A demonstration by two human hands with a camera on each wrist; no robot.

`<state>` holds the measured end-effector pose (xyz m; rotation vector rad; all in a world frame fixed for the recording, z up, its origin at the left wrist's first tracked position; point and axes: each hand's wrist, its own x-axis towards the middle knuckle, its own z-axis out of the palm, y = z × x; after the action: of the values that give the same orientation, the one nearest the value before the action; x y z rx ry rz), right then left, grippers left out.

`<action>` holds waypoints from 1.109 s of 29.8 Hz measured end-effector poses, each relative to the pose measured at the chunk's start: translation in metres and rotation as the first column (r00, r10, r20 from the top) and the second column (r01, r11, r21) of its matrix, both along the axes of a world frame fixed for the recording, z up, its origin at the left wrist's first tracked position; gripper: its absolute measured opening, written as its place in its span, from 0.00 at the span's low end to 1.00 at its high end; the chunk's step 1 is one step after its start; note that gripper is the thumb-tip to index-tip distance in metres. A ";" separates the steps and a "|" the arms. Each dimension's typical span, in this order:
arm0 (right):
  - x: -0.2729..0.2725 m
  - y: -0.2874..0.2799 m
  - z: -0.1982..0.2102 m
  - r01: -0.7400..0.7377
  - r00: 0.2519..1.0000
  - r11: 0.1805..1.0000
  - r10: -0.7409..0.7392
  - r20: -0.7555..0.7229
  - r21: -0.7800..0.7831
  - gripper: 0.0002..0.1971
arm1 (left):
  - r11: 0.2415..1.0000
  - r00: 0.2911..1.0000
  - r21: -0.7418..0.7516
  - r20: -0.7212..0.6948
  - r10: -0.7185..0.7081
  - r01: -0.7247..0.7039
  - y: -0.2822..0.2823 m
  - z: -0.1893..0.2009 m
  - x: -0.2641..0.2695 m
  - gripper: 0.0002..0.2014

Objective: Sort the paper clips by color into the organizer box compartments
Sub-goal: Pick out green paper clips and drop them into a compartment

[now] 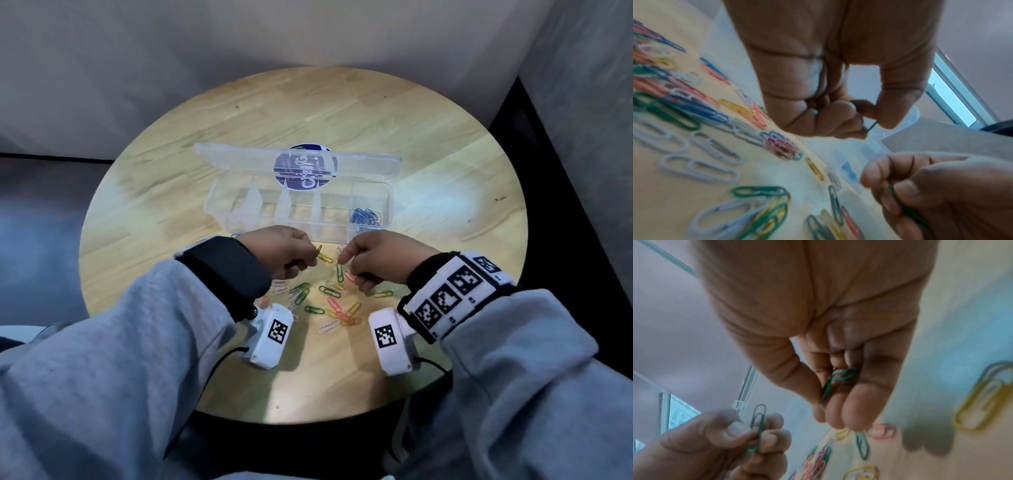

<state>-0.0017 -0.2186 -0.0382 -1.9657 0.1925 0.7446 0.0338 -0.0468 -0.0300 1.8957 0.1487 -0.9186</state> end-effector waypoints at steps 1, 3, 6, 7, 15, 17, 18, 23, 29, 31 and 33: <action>0.001 0.001 -0.001 0.005 1.000 1.000 -0.005 -0.022 0.028 0.12 | 0.998 0.999 -0.058 -0.010 0.039 -0.039 0.002 0.001 0.001 0.18; 0.002 0.004 -0.002 0.019 0.999 0.998 -0.017 -0.046 0.056 0.13 | 0.987 0.996 -0.128 -0.018 0.091 -0.093 0.006 0.002 0.003 0.18; 0.004 0.006 -0.003 0.027 0.998 0.999 -0.026 -0.059 0.022 0.13 | 0.971 0.987 -0.182 -0.045 0.152 -0.158 0.012 0.005 0.004 0.15; 0.004 0.007 -0.004 0.014 0.998 1.000 -0.014 -0.055 -0.001 0.11 | 0.964 0.983 -0.194 -0.064 0.170 -0.180 0.014 0.005 0.004 0.14; 0.007 0.018 -0.011 -0.144 0.956 0.839 0.256 0.146 -0.525 0.04 | 0.948 0.958 -0.218 -0.220 0.183 -0.231 0.028 0.007 0.002 0.14; 0.009 0.021 -0.013 -0.150 0.951 0.802 0.276 0.136 -0.578 0.09 | 0.950 0.958 -0.206 -0.211 0.193 -0.237 0.030 0.007 0.002 0.13; 0.010 0.023 -0.015 -0.152 0.951 0.789 0.281 0.130 -0.596 0.11 | 0.954 0.960 -0.186 -0.199 0.197 -0.235 0.031 0.007 0.002 0.13; 0.014 0.027 -0.017 -0.133 0.960 0.770 0.258 0.113 -0.624 0.10 | 0.980 0.977 -0.070 -0.116 0.176 -0.185 0.026 0.004 0.000 0.12; 0.013 0.027 -0.016 -0.190 0.964 0.772 0.264 0.035 -0.606 0.11 | 0.968 0.990 0.224 0.050 -0.129 0.114 0.024 0.003 -0.001 0.04; 0.012 0.025 -0.011 -0.211 0.964 0.789 0.267 0.013 -0.578 0.11 | 0.874 0.946 0.434 0.128 -0.299 0.218 0.023 0.004 -0.005 0.03; 0.010 0.023 -0.004 -0.208 0.968 0.832 0.251 0.015 -0.514 0.06 | 0.766 0.898 0.594 0.159 -0.411 0.246 0.018 0.006 -0.011 0.05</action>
<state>0.0079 -0.1961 -0.0425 -2.5580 0.1087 0.8243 0.0228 -0.0286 -0.0242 2.6541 -0.1129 -0.8820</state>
